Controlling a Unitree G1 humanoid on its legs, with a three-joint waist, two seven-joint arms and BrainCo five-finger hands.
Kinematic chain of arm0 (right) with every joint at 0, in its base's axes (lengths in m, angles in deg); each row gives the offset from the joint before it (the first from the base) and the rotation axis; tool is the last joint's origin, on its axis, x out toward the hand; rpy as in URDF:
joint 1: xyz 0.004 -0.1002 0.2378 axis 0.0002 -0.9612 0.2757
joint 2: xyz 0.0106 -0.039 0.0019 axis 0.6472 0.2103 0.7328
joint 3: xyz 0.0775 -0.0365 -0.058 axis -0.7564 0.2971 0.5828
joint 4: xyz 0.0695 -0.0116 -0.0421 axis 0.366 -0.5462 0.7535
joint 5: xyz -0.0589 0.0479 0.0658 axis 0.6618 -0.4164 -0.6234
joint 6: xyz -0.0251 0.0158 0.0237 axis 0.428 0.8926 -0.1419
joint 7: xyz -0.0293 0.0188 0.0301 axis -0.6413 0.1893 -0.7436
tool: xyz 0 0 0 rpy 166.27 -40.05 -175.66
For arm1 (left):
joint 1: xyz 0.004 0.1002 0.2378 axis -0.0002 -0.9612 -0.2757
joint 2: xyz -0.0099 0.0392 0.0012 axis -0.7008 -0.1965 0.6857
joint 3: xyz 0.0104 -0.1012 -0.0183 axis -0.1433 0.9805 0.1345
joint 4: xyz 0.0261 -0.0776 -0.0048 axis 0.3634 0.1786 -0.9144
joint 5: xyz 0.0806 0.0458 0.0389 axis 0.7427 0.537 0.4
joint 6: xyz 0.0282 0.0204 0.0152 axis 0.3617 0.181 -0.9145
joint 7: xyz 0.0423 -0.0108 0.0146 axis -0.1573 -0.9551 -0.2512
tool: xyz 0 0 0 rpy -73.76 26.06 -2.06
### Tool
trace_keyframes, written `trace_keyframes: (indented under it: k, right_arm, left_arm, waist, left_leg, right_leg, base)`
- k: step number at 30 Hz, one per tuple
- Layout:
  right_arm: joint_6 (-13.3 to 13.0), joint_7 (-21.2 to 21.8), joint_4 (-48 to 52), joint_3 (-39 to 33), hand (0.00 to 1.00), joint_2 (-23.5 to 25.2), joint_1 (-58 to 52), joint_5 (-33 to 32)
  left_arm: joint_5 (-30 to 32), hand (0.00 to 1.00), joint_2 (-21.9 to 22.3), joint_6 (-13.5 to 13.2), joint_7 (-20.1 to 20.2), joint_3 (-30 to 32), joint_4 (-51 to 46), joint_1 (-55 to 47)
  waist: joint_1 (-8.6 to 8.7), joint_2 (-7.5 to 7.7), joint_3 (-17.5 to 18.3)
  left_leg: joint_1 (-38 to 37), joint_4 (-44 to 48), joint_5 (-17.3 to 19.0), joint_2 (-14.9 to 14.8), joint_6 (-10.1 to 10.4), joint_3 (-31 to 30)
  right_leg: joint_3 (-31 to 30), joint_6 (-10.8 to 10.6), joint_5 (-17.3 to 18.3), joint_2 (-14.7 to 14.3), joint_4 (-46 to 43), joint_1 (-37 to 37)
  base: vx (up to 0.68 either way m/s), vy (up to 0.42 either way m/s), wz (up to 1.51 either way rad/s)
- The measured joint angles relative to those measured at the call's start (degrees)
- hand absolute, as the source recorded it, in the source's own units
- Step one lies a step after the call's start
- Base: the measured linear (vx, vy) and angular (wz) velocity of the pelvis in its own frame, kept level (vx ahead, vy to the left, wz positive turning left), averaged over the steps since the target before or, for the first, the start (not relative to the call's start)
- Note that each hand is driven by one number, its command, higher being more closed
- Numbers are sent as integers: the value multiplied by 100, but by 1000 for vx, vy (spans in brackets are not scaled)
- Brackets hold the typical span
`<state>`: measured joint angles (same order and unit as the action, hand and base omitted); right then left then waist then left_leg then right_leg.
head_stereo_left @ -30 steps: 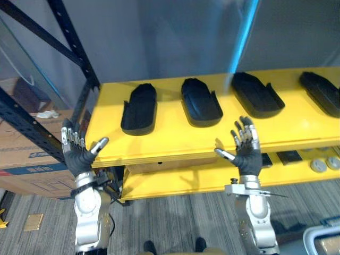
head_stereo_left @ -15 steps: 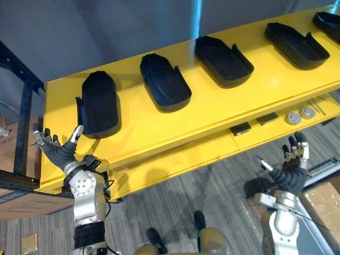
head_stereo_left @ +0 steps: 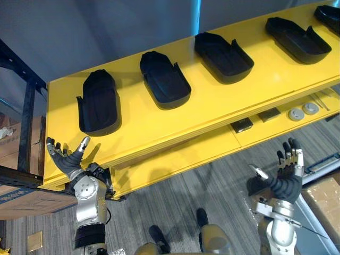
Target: Walk over and take plastic housings, then place them on the shelf
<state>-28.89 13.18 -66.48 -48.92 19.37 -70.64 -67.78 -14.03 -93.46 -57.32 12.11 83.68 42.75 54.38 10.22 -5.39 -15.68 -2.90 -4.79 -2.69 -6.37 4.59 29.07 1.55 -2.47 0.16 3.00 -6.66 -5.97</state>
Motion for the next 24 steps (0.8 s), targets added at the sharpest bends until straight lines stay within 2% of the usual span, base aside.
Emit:
trace_keyframes:
  k: [7,13,17,19,24]
  right_arm:
    - [-38,-1,0,16,0,-110,171,-8]
    - [-65,126,38,62,0,-213,297,-7]
    - [-66,152,73,74,0,-252,377,-3]
    - [-74,232,139,72,0,-290,385,-3]
    - [-73,341,137,70,0,-312,383,-4]
  left_arm:
    - [-438,0,-268,-319,174,32,330,445]
    - [-885,0,-365,-693,588,212,464,784]
    - [-1219,0,-442,-854,1086,200,467,930]
    - [-1499,0,-559,-869,1493,190,467,1025]
    - [-1771,0,-570,-885,1947,184,467,1044]
  waist:
    - [4,18,-226]
    - [-4,0,-458]
    - [-3,-12,-467]
    - [-3,-23,-572]
    - [-7,-85,-636]
  left_leg:
    - [14,0,1,13,1,29]
    - [119,1,-1,33,2,138]
    - [193,2,-2,29,1,143]
    - [198,2,-2,38,1,144]
    - [196,2,-2,40,0,145]
  right_leg:
    - [-21,29,249,19,-444,-237]
    - [-131,33,386,24,-786,-553]
    - [-138,38,425,20,-854,-657]
    - [-141,27,440,28,-879,-677]
    - [-142,30,464,28,-891,-679]
  base:
    - [15,-2,-2]
    - [16,-8,-7]
    - [54,-14,0]
    - [18,-3,0]
    - [0,0,0]
